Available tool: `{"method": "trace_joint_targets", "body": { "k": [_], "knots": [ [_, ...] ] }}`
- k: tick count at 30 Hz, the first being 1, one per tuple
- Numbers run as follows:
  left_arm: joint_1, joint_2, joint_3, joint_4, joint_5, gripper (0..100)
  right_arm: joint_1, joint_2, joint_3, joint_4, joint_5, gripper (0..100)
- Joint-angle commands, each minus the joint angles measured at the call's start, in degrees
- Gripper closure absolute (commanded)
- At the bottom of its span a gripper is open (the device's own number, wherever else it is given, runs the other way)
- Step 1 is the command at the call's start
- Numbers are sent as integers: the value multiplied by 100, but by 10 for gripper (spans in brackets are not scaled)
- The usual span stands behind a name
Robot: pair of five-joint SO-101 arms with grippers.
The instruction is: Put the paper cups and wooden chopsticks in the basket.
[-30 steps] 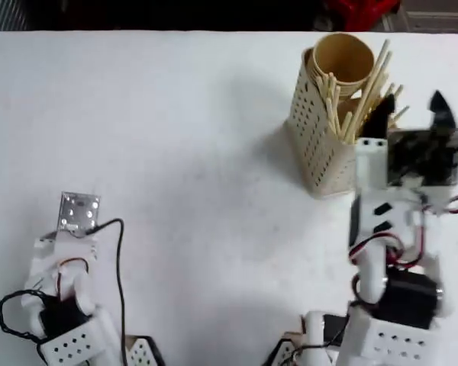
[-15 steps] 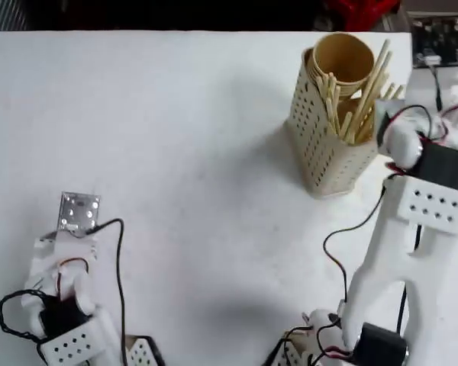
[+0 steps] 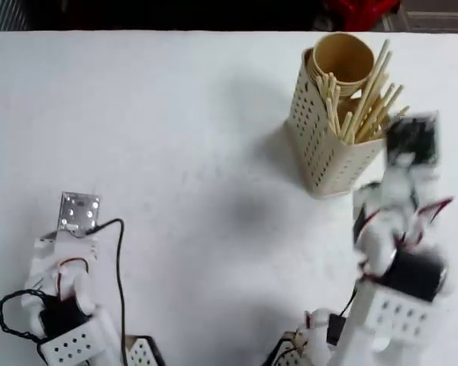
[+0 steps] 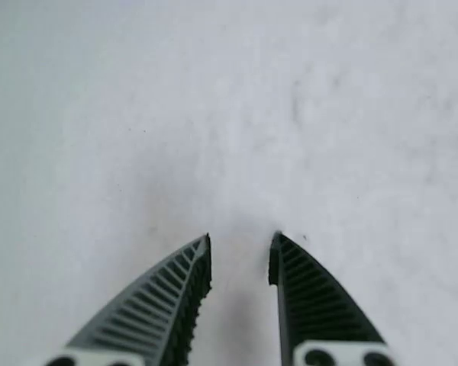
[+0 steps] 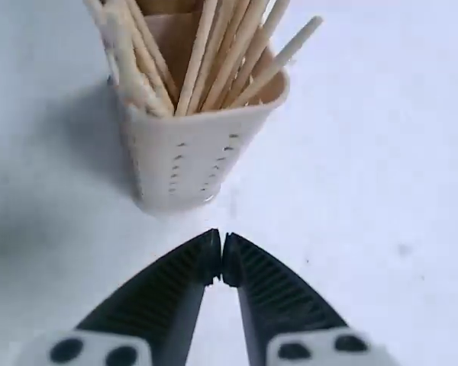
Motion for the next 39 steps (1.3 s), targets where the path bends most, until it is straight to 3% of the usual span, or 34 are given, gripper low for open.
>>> {"method": "trace_joint_targets", "body": {
  "k": [1, 4, 11, 15, 20, 28, 39],
  "knots": [
    [-40, -66, -18, 9, -53, 854, 75, -1279, 1477, -259, 747, 981],
    [365, -66, -18, -9, -53, 854, 66, -2097, 2444, -277, 976, 978],
    [2747, -48, -18, 44, 62, 857, 57, -3943, 4053, -259, 958, 978],
    [3574, -40, -18, 308, 862, 857, 57, -3758, 4686, -418, 958, 978],
    [3204, -40, -18, 360, 1037, 854, -84, -3899, 5371, -752, 949, 977],
    [3143, -40, -18, 1134, 1011, 855, -2097, -3864, 5565, -611, 949, 981],
    [3143, -66, -18, 1266, 1002, 855, -2176, -3873, 5565, -57, 993, 981]
  ]
}}
